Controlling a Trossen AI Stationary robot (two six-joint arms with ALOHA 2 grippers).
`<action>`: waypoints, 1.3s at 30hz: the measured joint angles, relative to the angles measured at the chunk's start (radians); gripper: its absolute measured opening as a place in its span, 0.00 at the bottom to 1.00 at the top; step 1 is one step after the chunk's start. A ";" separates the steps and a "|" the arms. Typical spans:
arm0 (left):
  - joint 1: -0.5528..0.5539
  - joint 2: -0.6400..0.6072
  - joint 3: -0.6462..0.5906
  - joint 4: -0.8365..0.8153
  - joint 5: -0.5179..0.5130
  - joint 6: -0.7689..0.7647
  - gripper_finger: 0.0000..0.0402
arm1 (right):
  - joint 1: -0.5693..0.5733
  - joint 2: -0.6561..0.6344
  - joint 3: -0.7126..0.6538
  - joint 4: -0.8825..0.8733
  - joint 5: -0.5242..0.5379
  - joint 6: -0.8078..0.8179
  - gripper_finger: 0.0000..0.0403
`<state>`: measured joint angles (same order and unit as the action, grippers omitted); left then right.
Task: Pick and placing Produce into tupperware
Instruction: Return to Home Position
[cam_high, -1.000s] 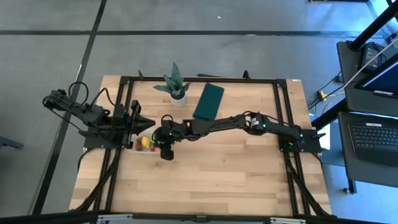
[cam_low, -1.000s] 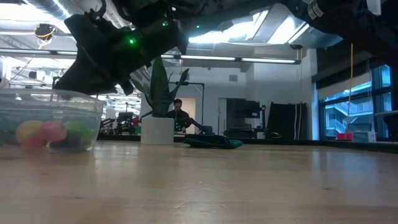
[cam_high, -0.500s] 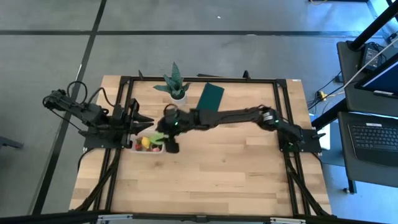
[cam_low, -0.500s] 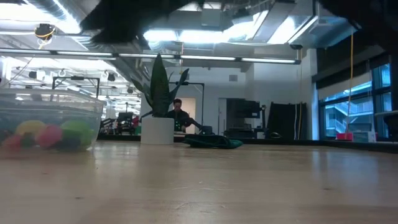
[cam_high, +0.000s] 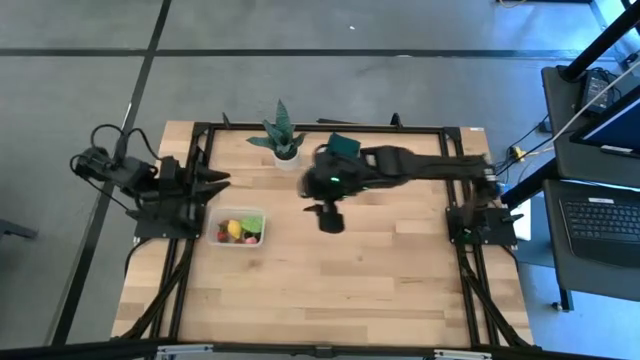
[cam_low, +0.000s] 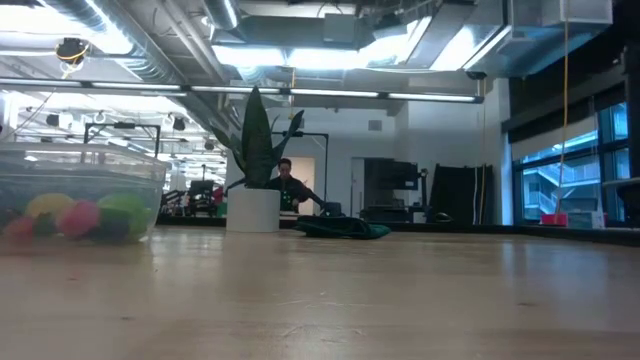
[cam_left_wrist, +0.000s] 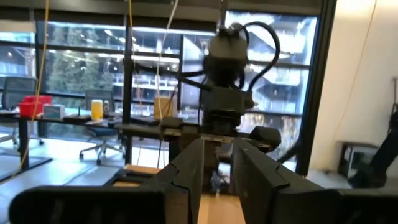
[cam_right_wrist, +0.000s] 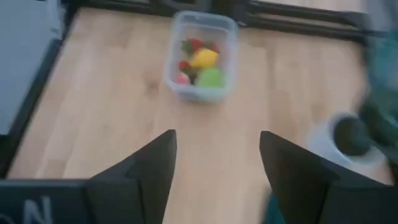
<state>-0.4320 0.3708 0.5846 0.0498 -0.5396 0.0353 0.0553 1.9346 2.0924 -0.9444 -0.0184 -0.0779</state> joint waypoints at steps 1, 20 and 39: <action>0.000 -0.012 0.001 -0.003 0.001 -0.004 0.20 | 0.010 -0.044 -0.041 0.012 0.030 0.013 0.58; 0.003 -0.065 -0.006 -0.124 -0.086 0.030 0.26 | 0.107 -0.976 -1.289 0.705 0.342 0.233 0.58; 0.189 -0.236 -0.383 0.033 -0.214 -0.124 0.22 | -0.059 -1.648 -1.834 0.893 0.340 0.256 0.58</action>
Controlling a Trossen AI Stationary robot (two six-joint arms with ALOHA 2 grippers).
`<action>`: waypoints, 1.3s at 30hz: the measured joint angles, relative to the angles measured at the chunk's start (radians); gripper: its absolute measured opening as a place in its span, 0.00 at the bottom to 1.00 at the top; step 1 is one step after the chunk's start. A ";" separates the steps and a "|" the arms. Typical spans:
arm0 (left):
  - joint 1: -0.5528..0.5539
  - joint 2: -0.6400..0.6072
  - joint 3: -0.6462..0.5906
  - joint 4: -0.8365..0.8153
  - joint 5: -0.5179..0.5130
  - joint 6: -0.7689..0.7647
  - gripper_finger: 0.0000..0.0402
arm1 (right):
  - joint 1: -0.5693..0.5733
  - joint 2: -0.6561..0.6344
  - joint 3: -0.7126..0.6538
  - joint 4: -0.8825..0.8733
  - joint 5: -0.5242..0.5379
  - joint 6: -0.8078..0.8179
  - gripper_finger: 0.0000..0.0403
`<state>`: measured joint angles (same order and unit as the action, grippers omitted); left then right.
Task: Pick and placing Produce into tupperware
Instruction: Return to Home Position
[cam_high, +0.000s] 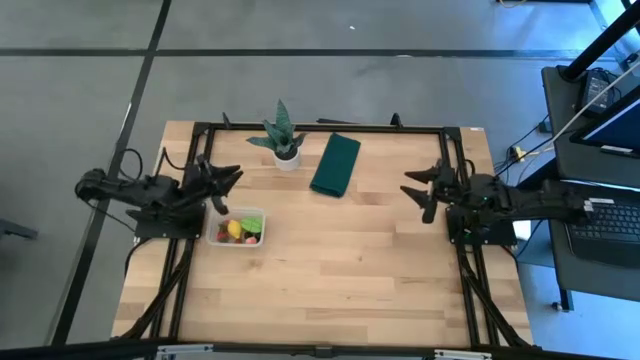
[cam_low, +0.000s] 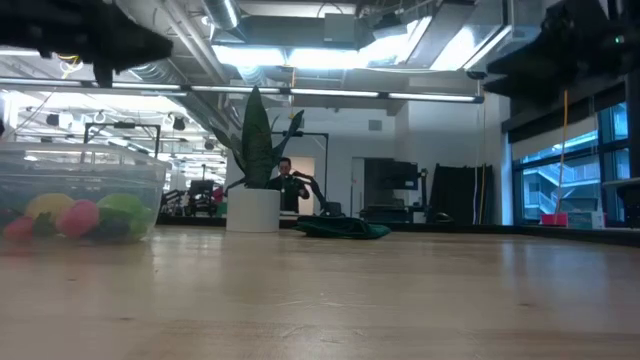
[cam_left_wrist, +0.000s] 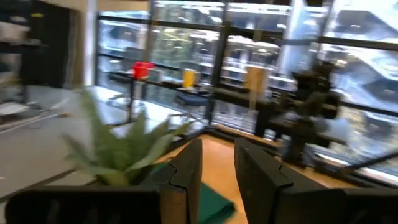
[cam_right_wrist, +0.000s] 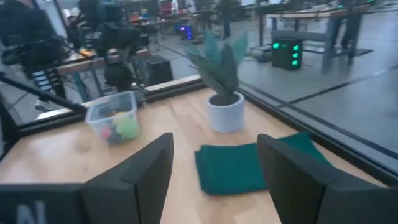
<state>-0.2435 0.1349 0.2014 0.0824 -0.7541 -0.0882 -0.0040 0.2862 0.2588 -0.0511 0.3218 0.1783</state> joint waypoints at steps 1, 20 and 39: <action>0.025 0.000 -0.009 0.004 -0.003 -0.009 0.21 | -0.013 -0.019 -0.012 -0.007 0.000 0.000 0.58; 0.464 0.000 -0.049 -0.080 0.165 -0.015 0.14 | -0.289 -0.136 -0.038 -0.113 0.000 -0.028 0.58; 0.506 0.000 -0.194 0.113 0.250 -0.045 0.06 | -0.312 -0.147 -0.084 -0.022 -0.011 0.003 0.58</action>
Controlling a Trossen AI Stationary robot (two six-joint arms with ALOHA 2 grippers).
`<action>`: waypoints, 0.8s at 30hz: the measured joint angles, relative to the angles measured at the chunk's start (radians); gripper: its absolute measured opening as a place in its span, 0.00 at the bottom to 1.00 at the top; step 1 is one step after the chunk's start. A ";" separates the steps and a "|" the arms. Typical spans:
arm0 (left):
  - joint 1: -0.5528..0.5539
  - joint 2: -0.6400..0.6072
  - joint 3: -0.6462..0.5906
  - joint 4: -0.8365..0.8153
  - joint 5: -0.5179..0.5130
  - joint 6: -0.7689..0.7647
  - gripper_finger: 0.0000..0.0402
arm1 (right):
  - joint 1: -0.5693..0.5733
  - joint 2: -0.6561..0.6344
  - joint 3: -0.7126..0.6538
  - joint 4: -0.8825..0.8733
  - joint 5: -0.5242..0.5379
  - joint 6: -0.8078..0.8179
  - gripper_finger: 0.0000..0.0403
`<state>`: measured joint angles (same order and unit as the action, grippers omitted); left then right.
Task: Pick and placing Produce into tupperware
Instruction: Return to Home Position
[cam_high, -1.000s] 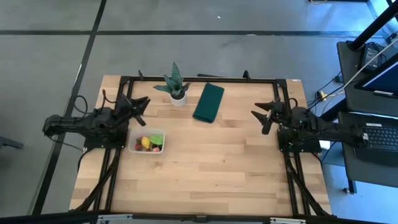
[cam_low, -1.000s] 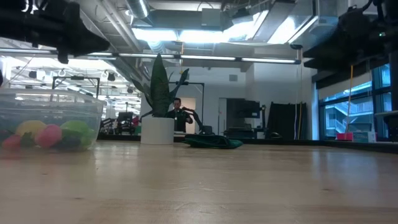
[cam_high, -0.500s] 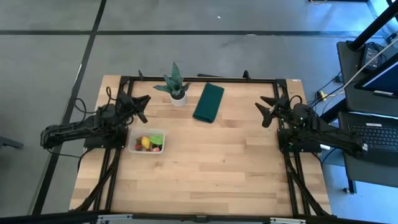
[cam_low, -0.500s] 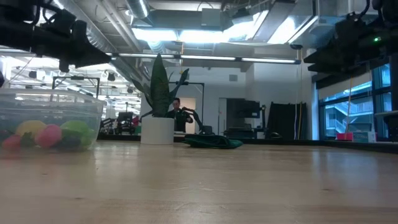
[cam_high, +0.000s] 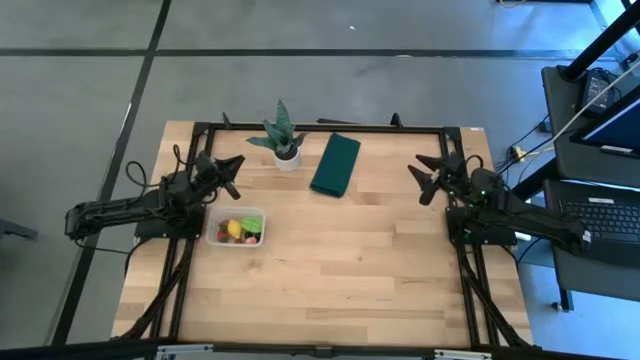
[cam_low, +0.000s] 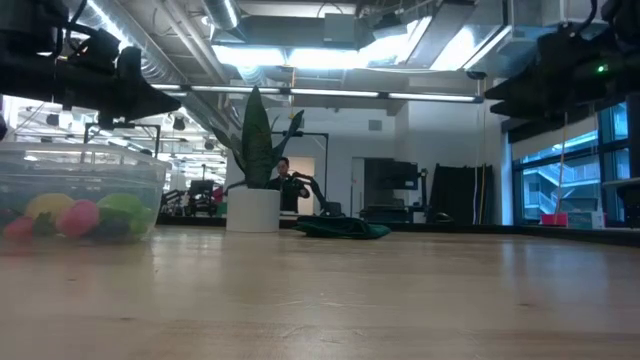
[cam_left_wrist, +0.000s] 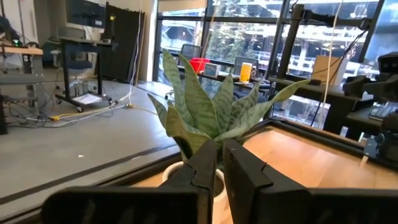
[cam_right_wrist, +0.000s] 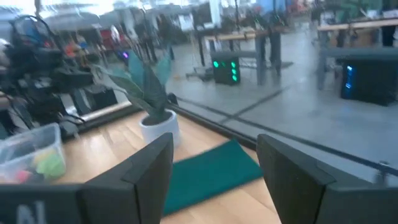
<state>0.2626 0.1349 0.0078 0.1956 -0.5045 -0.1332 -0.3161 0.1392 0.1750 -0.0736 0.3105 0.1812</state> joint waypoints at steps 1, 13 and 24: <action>0.000 0.000 0.000 0.000 0.000 0.007 0.05 | 0.000 0.000 -0.025 0.045 -0.008 0.000 0.58; 0.000 0.000 0.000 -0.009 -0.002 0.012 0.01 | 0.000 -0.008 -0.168 0.235 -0.035 0.026 0.58; 0.000 0.000 0.000 -0.061 -0.003 0.012 0.04 | 0.000 -0.012 -0.167 0.218 -0.035 0.014 0.58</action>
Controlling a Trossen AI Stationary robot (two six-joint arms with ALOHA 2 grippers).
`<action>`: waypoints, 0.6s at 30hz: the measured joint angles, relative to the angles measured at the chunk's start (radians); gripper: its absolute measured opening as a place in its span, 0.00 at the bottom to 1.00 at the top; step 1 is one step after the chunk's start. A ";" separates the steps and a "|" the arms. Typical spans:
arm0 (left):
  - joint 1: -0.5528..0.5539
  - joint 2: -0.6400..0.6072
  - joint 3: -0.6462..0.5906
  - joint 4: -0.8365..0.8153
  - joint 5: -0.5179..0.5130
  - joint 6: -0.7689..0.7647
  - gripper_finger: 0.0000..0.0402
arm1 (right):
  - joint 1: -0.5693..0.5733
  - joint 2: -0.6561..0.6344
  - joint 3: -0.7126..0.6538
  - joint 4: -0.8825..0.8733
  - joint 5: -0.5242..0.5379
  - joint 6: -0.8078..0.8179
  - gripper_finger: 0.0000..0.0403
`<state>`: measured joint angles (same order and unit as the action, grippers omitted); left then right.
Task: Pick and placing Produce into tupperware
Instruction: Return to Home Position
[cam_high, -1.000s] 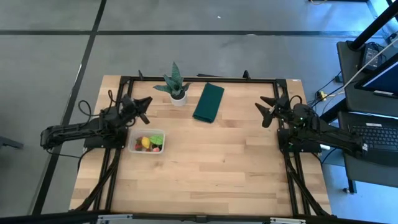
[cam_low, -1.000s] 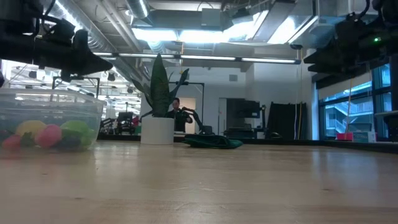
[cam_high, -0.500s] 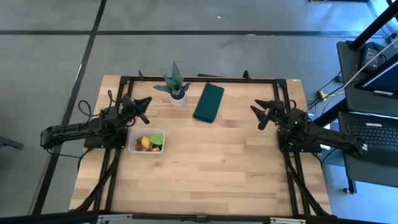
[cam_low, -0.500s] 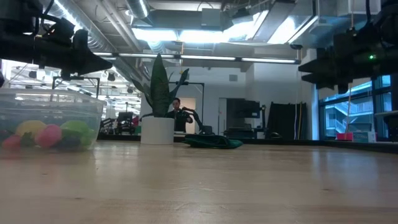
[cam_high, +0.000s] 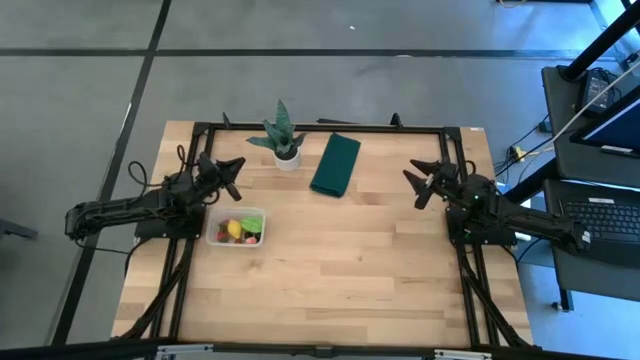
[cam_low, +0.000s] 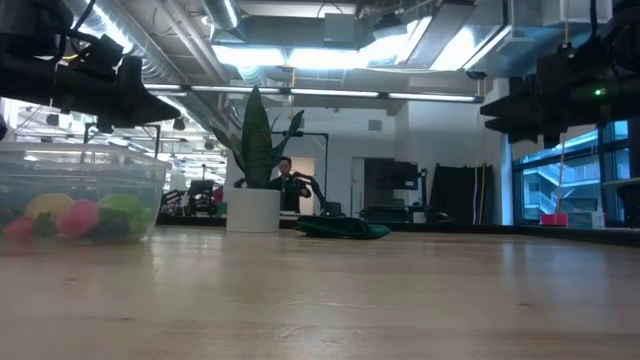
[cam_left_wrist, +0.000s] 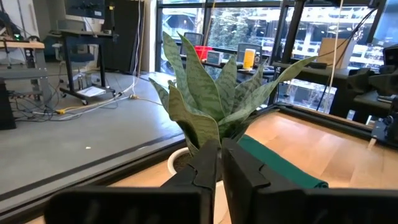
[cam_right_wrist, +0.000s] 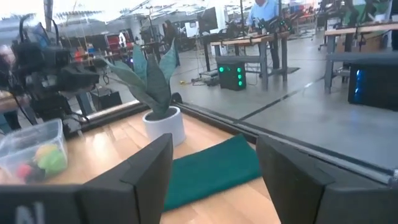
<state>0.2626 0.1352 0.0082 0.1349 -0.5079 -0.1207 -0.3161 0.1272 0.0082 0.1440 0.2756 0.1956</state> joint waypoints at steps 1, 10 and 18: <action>0.000 0.000 0.000 0.000 0.000 0.000 0.05 | 0.000 0.000 0.000 -0.001 0.000 -0.018 0.58; 0.000 0.000 0.000 -0.001 0.000 0.000 0.10 | 0.000 0.001 0.000 -0.022 0.000 -0.069 0.58; 0.000 0.000 0.000 -0.001 0.000 0.000 0.14 | 0.000 0.001 0.000 -0.022 0.000 -0.072 0.58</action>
<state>0.2626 0.1352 0.0082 0.1341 -0.5079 -0.1211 -0.3161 0.1284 0.0086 0.1219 0.2760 0.1236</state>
